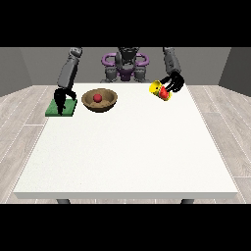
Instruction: Pick the cup and pour the ball into the bowl, then pick the bowl and place it on the pad
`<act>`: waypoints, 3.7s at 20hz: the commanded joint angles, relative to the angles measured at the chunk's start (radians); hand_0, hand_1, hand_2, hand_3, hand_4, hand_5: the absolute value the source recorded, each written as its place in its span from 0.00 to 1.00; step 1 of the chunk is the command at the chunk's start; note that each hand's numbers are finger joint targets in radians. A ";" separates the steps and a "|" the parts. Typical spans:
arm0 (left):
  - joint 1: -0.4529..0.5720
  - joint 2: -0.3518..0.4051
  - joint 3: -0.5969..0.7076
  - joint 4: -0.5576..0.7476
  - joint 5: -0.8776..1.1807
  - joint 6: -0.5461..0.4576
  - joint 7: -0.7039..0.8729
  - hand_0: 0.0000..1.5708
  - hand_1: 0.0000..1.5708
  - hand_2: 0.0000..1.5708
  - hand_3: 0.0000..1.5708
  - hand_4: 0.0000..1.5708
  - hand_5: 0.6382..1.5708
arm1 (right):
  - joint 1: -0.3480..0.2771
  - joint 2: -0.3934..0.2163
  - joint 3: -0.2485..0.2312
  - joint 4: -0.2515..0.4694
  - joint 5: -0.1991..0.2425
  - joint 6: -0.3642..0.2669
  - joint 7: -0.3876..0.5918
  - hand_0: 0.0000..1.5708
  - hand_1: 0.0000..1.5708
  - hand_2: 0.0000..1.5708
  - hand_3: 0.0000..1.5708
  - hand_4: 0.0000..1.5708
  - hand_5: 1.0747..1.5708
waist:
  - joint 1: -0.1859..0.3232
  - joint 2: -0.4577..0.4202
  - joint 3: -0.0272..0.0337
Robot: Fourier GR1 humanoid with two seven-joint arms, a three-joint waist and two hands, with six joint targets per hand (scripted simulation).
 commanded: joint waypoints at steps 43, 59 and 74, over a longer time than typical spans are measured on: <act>0.100 0.075 0.237 0.113 0.531 -0.384 -0.218 0.00 0.00 0.00 0.00 0.00 0.05 | -0.186 0.291 0.083 0.064 -0.045 -0.237 0.175 0.00 0.00 0.00 0.00 0.00 1.00 | -0.102 -0.058 0.0087; -0.041 0.023 0.142 0.060 0.496 -0.417 -0.189 0.00 0.00 0.00 0.00 0.00 0.08 | 0.118 0.018 0.303 -0.054 0.355 -0.738 0.278 1.00 1.00 1.00 1.00 0.79 1.00 | 0.110 0.040 -0.0033; 0.055 -0.001 0.215 0.274 0.517 -0.361 -0.181 0.00 0.00 0.00 0.00 0.00 0.10 | 0.026 -0.412 0.530 -0.326 0.553 -0.406 0.828 1.00 1.00 1.00 1.00 1.00 1.00 | -0.068 -0.264 -0.0003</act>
